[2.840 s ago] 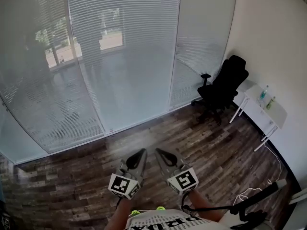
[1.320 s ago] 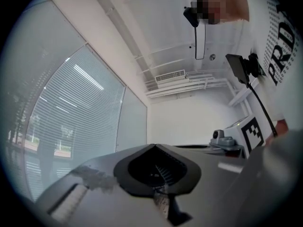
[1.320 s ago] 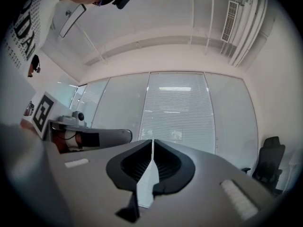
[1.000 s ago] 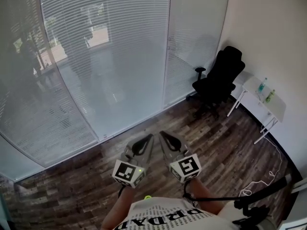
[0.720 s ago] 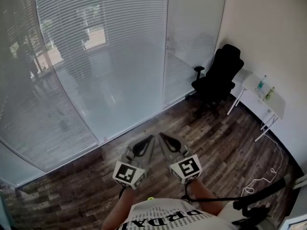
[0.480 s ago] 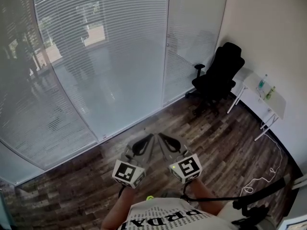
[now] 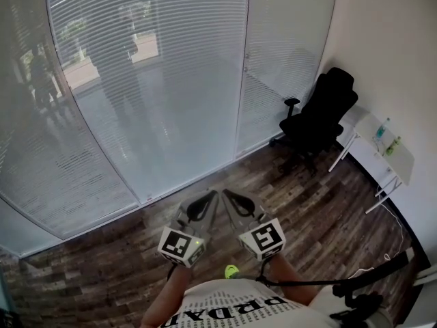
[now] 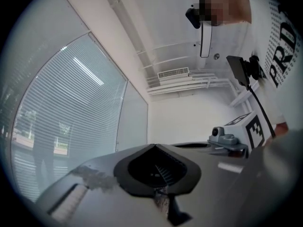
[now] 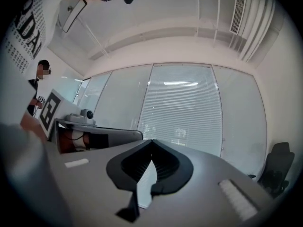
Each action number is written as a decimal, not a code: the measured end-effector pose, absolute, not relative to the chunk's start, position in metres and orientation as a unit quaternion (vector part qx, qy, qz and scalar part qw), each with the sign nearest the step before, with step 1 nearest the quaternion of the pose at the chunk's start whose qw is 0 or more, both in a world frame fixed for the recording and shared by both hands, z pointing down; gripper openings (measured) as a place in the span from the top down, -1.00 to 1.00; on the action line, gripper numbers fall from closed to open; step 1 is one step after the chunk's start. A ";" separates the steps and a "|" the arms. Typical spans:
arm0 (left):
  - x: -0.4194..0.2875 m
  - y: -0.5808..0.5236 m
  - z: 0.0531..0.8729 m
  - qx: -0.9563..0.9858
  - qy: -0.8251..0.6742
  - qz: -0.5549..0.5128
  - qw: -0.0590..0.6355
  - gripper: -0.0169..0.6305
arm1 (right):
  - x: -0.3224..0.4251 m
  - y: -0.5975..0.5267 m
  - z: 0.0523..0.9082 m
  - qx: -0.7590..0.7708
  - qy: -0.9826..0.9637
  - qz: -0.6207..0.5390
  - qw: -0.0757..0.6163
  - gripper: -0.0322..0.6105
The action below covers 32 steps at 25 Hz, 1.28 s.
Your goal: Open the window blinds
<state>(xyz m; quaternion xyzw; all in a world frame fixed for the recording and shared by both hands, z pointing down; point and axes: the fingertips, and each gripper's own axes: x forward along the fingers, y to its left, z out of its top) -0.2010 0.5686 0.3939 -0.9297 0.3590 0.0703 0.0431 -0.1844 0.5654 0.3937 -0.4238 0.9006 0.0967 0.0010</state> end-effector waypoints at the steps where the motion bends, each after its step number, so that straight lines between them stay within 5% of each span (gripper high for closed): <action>1: -0.196 0.562 0.393 -0.929 0.361 0.073 0.041 0.97 | -0.180 0.559 0.393 -0.422 0.901 0.097 0.005 0.88; 32: -0.124 0.375 0.384 -0.920 0.379 0.094 0.032 0.97 | -0.107 0.364 0.398 -0.423 0.903 0.073 0.023 0.87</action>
